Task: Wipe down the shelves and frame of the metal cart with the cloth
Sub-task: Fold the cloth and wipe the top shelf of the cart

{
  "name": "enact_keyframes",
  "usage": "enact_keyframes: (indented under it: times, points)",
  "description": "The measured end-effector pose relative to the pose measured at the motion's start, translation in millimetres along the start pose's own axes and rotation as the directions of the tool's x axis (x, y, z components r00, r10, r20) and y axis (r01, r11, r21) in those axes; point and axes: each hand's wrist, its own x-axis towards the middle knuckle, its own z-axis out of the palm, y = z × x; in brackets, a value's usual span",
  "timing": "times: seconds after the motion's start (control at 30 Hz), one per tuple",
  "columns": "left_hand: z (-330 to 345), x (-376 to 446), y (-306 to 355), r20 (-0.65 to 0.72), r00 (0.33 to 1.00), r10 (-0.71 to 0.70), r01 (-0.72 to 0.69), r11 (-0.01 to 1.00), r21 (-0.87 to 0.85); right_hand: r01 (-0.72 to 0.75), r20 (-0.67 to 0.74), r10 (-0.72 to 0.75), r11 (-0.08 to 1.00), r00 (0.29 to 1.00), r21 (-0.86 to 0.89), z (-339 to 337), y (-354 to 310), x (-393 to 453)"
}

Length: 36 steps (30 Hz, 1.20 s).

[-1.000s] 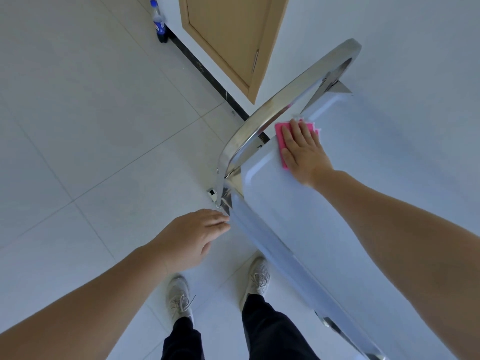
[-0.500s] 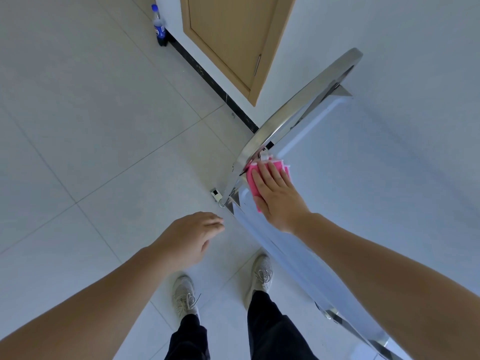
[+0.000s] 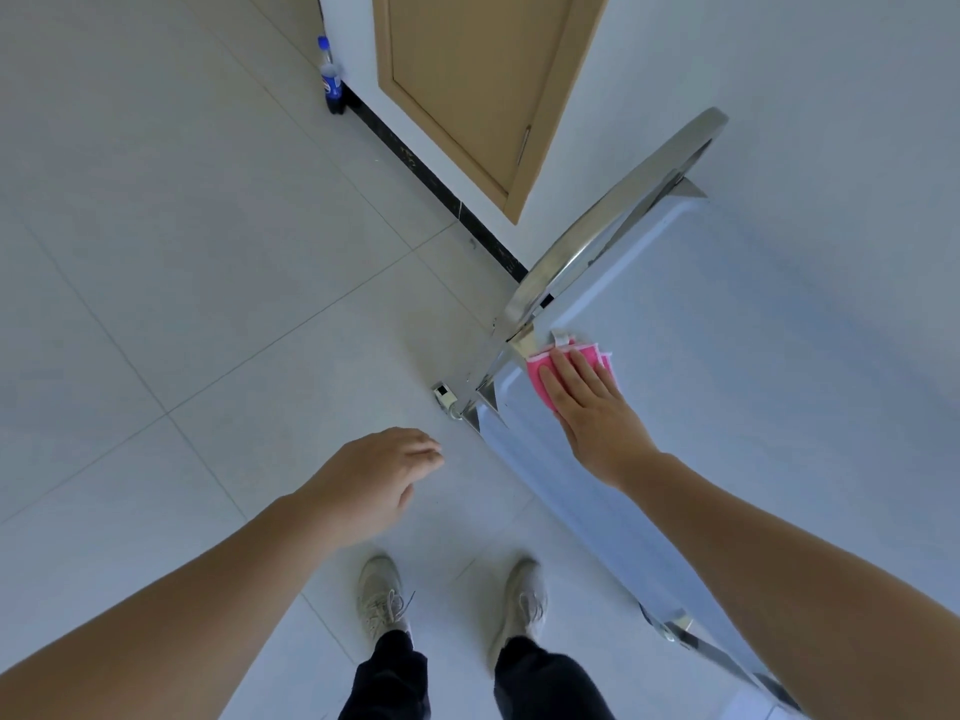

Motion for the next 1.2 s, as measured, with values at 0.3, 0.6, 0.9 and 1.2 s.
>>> enact_keyframes:
  times: [0.3,0.6,0.9,1.2]
  points:
    - [57.3,-18.7,21.8,-0.115,0.969,-0.218,0.212,0.975,-0.065,0.363,0.083,-0.373,0.788,0.924,-0.497,-14.3,-2.1,34.0]
    - [131.6,-28.5,62.1,-0.166,0.948,-0.272,0.240,0.952,-0.189,0.256,0.189,-0.243,0.283,0.951,-0.924,-16.8,-45.1,92.3]
    - [148.6,-47.4,70.5,-0.077,0.988,-0.131,0.118,0.981,-0.153,0.233,0.175,-0.180,0.379,0.968,-0.896,6.1,-22.5,22.1]
    - [169.1,-48.5,100.2,-0.015,0.999,0.049,-0.051,0.994,-0.098,0.192,0.139,-0.149,0.446,0.979,-0.874,34.6,6.2,-86.2]
